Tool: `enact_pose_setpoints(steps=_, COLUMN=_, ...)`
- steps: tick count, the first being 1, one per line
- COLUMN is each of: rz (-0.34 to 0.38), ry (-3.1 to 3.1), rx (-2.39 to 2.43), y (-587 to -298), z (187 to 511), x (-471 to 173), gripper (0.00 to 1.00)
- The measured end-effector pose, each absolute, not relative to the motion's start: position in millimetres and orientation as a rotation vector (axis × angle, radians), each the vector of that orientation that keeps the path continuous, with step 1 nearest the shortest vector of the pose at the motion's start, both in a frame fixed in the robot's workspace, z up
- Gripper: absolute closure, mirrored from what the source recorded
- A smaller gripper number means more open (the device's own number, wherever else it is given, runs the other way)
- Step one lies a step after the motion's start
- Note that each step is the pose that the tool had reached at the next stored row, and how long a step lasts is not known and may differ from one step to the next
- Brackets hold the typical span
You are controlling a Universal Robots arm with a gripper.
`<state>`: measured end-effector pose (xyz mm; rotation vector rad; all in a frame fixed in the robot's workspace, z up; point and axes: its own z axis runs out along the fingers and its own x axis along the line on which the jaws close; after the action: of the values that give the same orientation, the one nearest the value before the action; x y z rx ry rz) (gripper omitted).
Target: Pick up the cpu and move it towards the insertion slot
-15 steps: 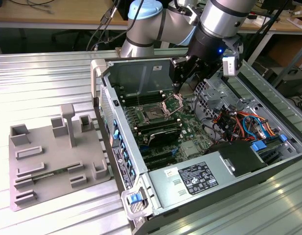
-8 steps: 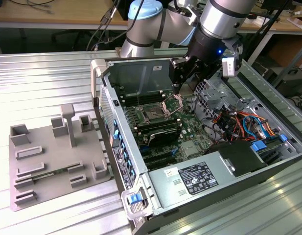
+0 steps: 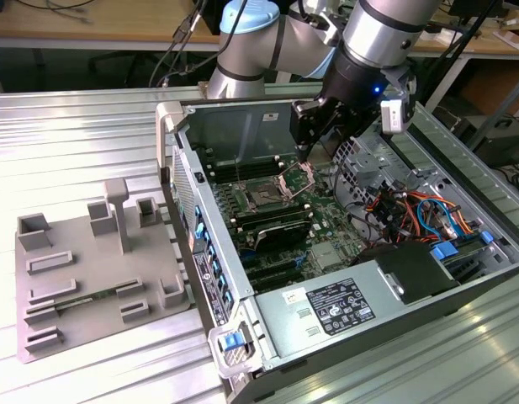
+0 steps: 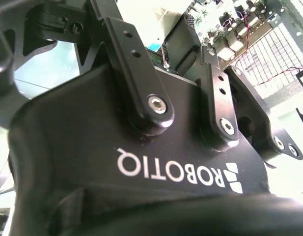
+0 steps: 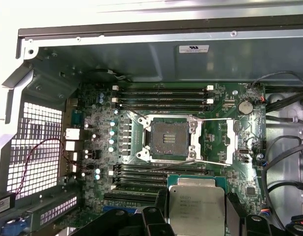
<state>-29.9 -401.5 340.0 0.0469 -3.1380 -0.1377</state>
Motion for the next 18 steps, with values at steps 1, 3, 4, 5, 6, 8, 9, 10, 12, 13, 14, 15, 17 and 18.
enact_pose_setpoints(steps=1, rz=-0.138, ry=-3.138, rx=0.047, y=-401.5, z=339.7, x=-29.9, gripper=0.45)
enact_pose_setpoints(steps=3, rz=-0.138, ry=-3.138, rx=0.047, y=-401.4, z=339.4, x=-29.9, gripper=0.45)
enact_pose_setpoints(steps=4, rz=-0.138, ry=-3.138, rx=0.047, y=-401.4, z=339.3, x=-29.9, gripper=0.45)
enact_pose_setpoints(steps=5, rz=-0.138, ry=-3.138, rx=0.047, y=-401.4, z=339.1, x=-29.9, gripper=0.45)
enact_pose_setpoints(steps=6, rz=-0.138, ry=-3.138, rx=0.047, y=-401.3, z=338.9, x=-29.9, gripper=0.45)
enact_pose_setpoints(steps=8, rz=-0.138, ry=-3.138, rx=0.047, y=-401.3, z=338.6, x=-29.8, gripper=0.45)
enact_pose_setpoints(steps=9, rz=-0.138, ry=-3.138, rx=0.047, y=-401.3, z=338.5, x=-29.8, gripper=0.45)
enact_pose_setpoints(steps=10, rz=-0.138, ry=-3.138, rx=0.047, y=-401.2, z=338.4, x=-29.8, gripper=0.45)
enact_pose_setpoints(steps=12, rz=-0.138, ry=-3.138, rx=0.047, y=-401.2, z=338.0, x=-29.8, gripper=0.45)
enact_pose_setpoints(steps=13, rz=-0.138, ry=-3.138, rx=0.047, y=-401.1, z=337.9, x=-29.8, gripper=0.45)
enact_pose_setpoints(steps=14, rz=-0.138, ry=-3.138, rx=0.047, y=-401.1, z=337.7, x=-29.8, gripper=0.45)
enact_pose_setpoints(steps=15, rz=-0.138, ry=-3.138, rx=0.047, y=-401.0, z=337.6, x=-29.7, gripper=0.45)
enact_pose_setpoints(steps=17, rz=-0.138, ry=-3.138, rx=0.047, y=-400.8, z=336.6, x=-29.4, gripper=0.45)
enact_pose_setpoints(steps=18, rz=-0.138, ry=-3.138, rx=0.047, y=-400.7, z=336.1, x=-29.1, gripper=0.45)
